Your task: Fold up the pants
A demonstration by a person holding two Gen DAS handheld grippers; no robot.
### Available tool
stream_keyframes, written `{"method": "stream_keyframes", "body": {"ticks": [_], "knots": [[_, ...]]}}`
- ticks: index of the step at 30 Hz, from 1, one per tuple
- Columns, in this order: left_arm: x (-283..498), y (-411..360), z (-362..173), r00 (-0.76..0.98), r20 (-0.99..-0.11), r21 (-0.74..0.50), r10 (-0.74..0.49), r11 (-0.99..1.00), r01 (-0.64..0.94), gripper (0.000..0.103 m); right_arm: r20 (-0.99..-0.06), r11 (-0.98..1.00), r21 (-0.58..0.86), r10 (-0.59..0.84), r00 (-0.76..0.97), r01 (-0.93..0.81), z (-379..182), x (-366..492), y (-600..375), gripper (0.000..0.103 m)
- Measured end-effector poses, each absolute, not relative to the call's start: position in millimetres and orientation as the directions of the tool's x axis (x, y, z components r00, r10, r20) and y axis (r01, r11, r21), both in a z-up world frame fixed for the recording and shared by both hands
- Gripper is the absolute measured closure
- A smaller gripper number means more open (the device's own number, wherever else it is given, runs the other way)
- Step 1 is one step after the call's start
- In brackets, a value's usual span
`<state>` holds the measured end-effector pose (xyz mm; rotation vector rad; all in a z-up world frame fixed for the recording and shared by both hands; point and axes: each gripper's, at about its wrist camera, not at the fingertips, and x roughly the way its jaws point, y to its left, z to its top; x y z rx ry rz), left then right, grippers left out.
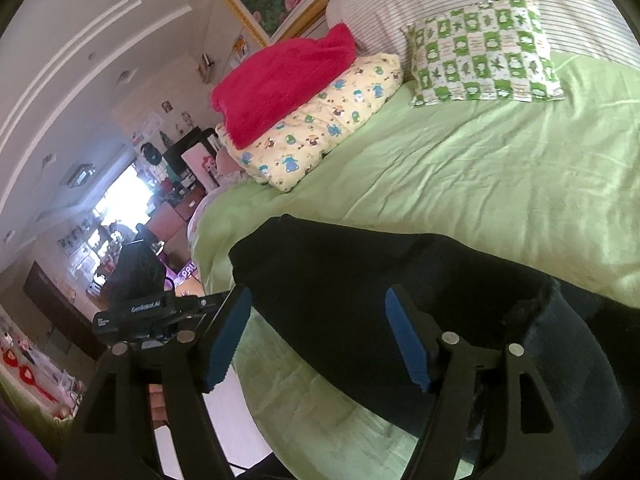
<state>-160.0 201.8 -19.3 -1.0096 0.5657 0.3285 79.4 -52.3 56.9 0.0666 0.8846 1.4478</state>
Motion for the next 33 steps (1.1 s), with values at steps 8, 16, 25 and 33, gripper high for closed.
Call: {"method": "stream_keyframes", "body": {"ticks": [8,16,25,33], "knots": [[-172,219,-20,0.807,-0.587,-0.697,0.063,0.469,-0.543,0.037,-0.497,0.145,0.524,0.852,-0.163,-0.839,60,77,-22,0.032],[-172,225,-28,0.81,-0.582,-0.715,0.071,0.429,-0.552,0.037,-0.522,0.13,0.521,0.83,-0.195,-0.844,61,82,8,0.032],[-169,232,-33,0.818,-0.571,-0.731,0.072,0.41,-0.546,0.037,-0.586,0.059,0.482,0.764,-0.271,-0.874,58,90,74,0.032],[-157,238,-42,0.804,-0.591,-0.73,0.055,0.386,-0.563,0.037,-0.668,-0.028,0.498,0.624,-0.405,-0.866,43,93,157,0.032]]}}
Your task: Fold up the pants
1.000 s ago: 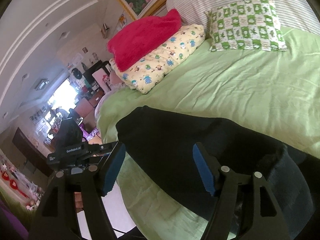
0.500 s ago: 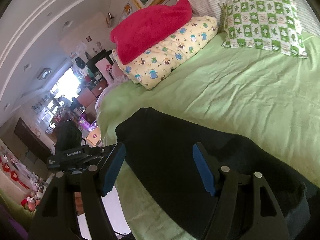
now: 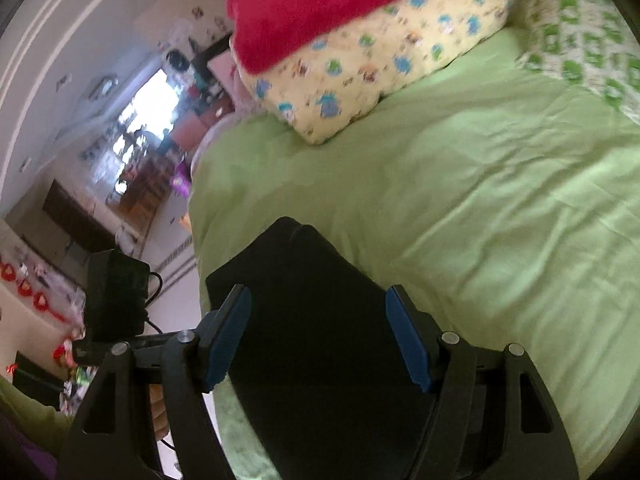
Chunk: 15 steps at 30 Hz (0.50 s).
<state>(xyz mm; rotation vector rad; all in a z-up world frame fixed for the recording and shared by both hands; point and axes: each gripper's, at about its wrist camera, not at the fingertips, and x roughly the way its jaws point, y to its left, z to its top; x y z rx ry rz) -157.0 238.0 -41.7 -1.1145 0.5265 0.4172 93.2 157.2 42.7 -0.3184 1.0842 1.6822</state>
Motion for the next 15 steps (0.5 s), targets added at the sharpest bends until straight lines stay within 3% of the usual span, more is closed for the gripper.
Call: {"method": "stream_keyframes", "body": {"ticks": [12,15], "knots": [[-158,249,-49,0.824,-0.563,-0.768,0.054,0.334,-0.547,0.037,-0.71,-0.08,0.538,0.493,-0.503,-0.839,15,88,224,0.032],[-157,250,-48,0.818,-0.57,-0.761,0.073,0.329,-0.559,0.038,-0.724,-0.09,0.527,0.473,-0.502,-0.845,9,83,231,0.041]]}}
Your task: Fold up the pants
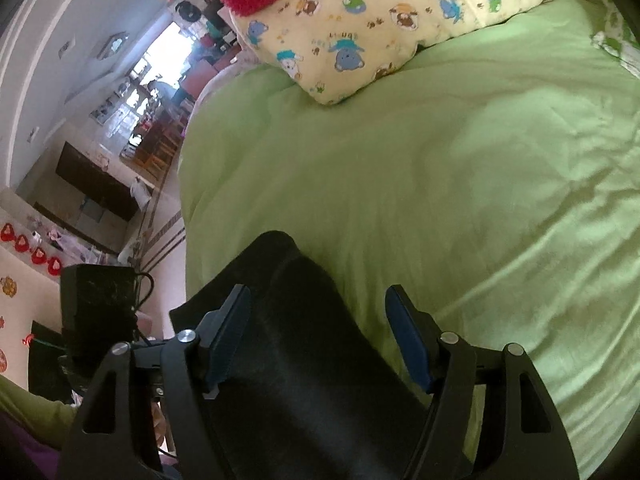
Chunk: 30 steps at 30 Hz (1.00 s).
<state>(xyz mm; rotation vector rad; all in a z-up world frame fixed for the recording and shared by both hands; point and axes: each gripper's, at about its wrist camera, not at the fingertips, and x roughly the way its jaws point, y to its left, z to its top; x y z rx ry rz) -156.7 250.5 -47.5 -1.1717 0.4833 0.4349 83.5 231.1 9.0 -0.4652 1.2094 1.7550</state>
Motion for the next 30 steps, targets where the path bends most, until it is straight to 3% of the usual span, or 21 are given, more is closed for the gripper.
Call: {"method": "stream_keyframes", "body": {"ticks": [4,6,12,23,30], "knots": [[-155,254,-49,0.807,-0.582,-0.754,0.1,0.304,-0.582,0.048,-0.713,-0.079,0.553,0.47,-0.521,-0.829,2,80,235,0.065],[-151,254,-48,0.799,-0.593,-0.739,0.105,0.324,-0.591,0.075,-0.708,-0.078,0.547,0.489,-0.51,-0.834,4,79,231,0.07],[-150,242,-27,0.813,-0.566,-0.725,0.139,0.386,-0.571,0.078,-0.645,-0.083,0.57,0.57,-0.508,-0.817,26,84,202,0.079],[-120,196,47,0.875,-0.474,-0.71,0.098,0.544,-0.446,0.078,-0.484,-0.077,0.612,0.75,-0.45,-0.787,82,117,113,0.08],[-84,148,77,0.881,-0.471,-0.663,0.037,0.644,-0.382,0.078,-0.407,-0.034,0.646,0.83,-0.382,-0.763,93,149,52,0.08]]}}
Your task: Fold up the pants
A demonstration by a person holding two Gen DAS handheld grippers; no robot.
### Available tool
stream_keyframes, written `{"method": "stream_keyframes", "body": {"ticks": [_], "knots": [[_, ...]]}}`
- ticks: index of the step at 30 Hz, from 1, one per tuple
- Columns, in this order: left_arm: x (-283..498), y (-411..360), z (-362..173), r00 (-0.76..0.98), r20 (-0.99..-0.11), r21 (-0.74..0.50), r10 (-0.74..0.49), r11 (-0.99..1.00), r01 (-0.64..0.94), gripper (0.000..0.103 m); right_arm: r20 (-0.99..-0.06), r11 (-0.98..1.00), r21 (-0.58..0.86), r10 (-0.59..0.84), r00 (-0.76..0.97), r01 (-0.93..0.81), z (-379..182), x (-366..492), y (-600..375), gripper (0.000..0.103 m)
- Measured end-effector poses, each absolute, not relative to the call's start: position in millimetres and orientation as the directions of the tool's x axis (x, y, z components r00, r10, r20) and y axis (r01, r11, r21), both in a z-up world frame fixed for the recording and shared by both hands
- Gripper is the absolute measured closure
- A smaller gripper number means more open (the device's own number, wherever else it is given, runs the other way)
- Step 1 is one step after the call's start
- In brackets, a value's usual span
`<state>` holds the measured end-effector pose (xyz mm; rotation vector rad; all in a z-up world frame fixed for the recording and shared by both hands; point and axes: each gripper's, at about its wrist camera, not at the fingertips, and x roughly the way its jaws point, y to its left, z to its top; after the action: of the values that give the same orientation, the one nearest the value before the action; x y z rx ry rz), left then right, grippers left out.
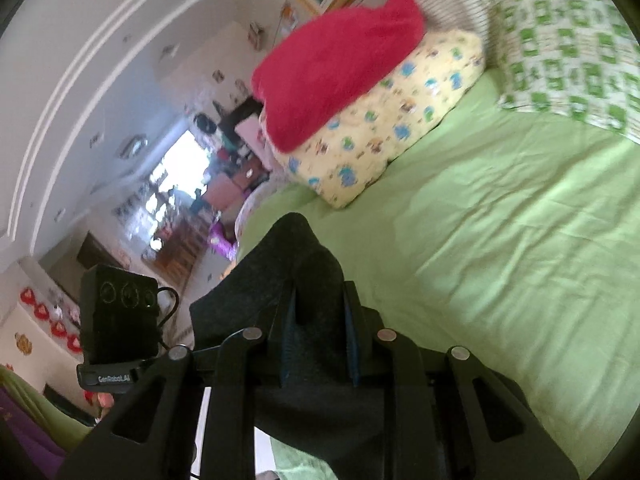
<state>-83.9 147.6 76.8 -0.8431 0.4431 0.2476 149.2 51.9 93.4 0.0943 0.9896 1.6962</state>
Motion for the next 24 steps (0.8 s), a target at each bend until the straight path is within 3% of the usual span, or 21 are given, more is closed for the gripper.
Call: {"method": "stream_keyframes", "body": {"ticks": [14,24], "knots": [[-6,51,86,0.826,-0.554,-0.569,-0.1,0.771,-0.288,0.078,-0.305,0.075,0.736,0.924,-0.23,-0.673,60,205,-61,0.08],[25,3,89,0.79,-0.6,-0.488,-0.126,0.84,-0.236,0.078,-0.237,0.099,0.788,0.96,-0.151,-0.608,43,231,-123,0.08]]}}
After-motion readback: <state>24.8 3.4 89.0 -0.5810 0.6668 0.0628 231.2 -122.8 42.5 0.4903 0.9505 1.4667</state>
